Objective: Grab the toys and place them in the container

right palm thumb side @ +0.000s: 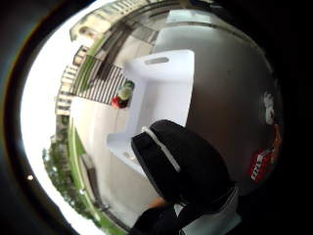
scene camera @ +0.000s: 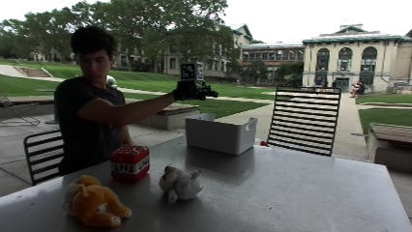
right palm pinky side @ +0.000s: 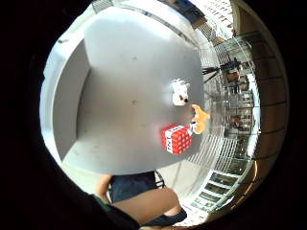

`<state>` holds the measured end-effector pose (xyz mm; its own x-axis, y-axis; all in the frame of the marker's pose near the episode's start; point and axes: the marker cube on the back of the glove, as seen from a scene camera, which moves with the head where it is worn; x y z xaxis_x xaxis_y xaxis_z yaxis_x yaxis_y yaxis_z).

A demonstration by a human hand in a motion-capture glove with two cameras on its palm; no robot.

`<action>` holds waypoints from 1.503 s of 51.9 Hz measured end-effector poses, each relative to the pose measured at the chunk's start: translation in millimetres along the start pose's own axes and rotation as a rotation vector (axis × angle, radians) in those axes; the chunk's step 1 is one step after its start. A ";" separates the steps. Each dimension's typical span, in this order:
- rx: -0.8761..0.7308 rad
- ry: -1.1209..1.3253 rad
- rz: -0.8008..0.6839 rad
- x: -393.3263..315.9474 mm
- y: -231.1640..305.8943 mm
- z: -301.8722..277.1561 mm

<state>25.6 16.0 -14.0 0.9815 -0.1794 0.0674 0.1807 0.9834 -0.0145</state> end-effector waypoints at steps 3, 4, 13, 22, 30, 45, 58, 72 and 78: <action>-0.016 0.035 0.264 17.3 -3.1 -1.3; -0.018 0.037 0.283 22.0 -1.2 -1.9; 0.046 0.092 0.208 87.5 36.0 -3.9; 0.048 0.073 0.264 128.4 89.5 -8.2; 0.047 0.106 0.308 203.9 120.0 5.2; -0.032 0.023 0.399 252.2 186.3 71.9; -0.092 0.035 0.429 272.6 206.6 126.5; -0.173 0.071 0.452 283.3 218.8 174.6; -0.216 0.050 0.478 291.1 225.9 198.7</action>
<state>339.5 191.2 200.6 0.9585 0.2815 -0.0443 -0.2838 0.9290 -0.2377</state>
